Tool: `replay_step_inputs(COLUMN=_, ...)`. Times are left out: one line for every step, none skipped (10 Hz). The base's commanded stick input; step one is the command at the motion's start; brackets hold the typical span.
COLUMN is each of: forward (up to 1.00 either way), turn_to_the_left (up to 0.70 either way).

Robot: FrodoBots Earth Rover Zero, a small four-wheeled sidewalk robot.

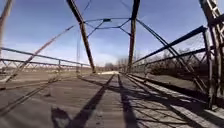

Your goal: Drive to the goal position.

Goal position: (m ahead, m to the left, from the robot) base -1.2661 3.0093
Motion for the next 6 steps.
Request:
replay_step_inputs(forward=1.0, turn_to_the_left=0.0)
replay_step_inputs(forward=1.0, turn_to_the_left=0.0)
replay_step_inputs(forward=1.0, turn_to_the_left=0.0)
replay_step_inputs(forward=1.0, turn_to_the_left=0.0)
replay_step_inputs(forward=1.0, turn_to_the_left=0.0)
replay_step_inputs(forward=1.0, turn_to_the_left=0.0)
